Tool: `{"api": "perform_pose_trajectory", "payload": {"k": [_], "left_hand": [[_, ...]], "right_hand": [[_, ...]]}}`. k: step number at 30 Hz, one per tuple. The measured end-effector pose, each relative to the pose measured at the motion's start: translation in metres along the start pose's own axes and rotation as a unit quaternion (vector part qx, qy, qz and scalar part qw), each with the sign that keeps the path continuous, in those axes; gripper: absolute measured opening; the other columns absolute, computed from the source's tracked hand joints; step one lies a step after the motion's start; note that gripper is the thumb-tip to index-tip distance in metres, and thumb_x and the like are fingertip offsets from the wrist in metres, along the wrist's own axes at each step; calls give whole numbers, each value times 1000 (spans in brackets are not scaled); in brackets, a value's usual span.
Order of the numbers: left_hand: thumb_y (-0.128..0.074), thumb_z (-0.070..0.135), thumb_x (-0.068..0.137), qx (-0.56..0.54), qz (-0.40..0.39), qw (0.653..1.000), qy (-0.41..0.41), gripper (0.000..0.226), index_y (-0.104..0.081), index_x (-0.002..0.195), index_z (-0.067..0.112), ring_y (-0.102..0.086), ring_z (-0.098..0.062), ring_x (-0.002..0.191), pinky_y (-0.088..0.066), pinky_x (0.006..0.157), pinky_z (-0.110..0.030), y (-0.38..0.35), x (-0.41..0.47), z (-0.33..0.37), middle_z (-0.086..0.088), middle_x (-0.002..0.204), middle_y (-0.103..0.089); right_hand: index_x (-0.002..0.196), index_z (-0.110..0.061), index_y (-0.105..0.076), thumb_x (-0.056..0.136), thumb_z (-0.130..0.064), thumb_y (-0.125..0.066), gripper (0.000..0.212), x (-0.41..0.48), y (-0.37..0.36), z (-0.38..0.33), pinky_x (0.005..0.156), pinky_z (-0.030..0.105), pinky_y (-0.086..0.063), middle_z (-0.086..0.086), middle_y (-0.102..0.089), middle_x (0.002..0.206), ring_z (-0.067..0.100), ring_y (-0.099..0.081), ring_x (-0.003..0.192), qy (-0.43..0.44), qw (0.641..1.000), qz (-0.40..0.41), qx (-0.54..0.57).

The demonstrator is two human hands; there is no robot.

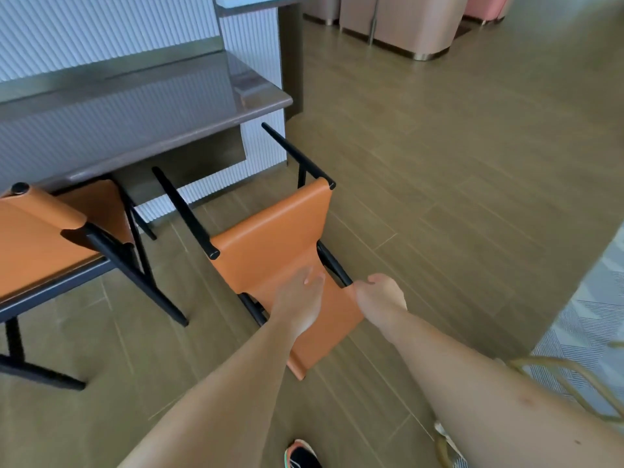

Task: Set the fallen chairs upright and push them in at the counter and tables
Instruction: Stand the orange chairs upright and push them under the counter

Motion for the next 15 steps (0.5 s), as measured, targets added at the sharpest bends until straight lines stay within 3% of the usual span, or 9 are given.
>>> {"api": "perform_pose_trajectory", "payload": {"k": [4,6,9,12,15], "left_hand": [[-36,49,96,-24,-1,999,23,55,-30,146,28,-56,-26,112,-47,88,-35,-6,30,-14,-5,145,-42],[-36,47,96,-34,4,998,45,53,-31,145,29,-62,-16,92,-49,70,-24,-10,45,-28,-4,143,-45],[-37,46,95,-69,10,994,84,49,-36,142,34,-57,-6,51,-39,43,-16,-22,58,-51,-5,131,-55],[-34,47,96,-88,17,988,124,46,-38,140,36,-46,-3,49,-38,47,-21,-39,74,-75,8,99,-62],[-32,45,96,-136,35,972,188,42,-46,134,34,-40,3,60,-37,56,-18,-59,89,-103,19,71,-42]], "right_hand": [[141,-13,-39,91,-21,-46,51,32,-22,-3,59,21,-41,-8,-47,80,4,-49,71,-10,1000,-27,-11],[141,-12,-40,93,-20,-43,48,45,-35,-1,59,27,-46,0,-55,92,12,-55,76,-23,999,-43,-25],[144,-17,-37,95,-23,-41,50,65,-51,12,52,26,-36,4,-57,117,12,-51,70,-39,997,-62,-25],[145,-19,-36,94,-24,-43,52,91,-64,31,51,25,-35,3,-57,121,12,-53,70,-65,995,-72,-13],[142,-15,-40,93,-26,-46,51,116,-79,52,54,27,-38,4,-60,110,16,-55,71,-103,990,-92,-8]]}}
Point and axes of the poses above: each hand's wrist, its own x-axis towards the middle knuckle, its own y-axis out of the back of the hand, z = x × y, the point moved 9 cm from there along x, towards the middle knuckle
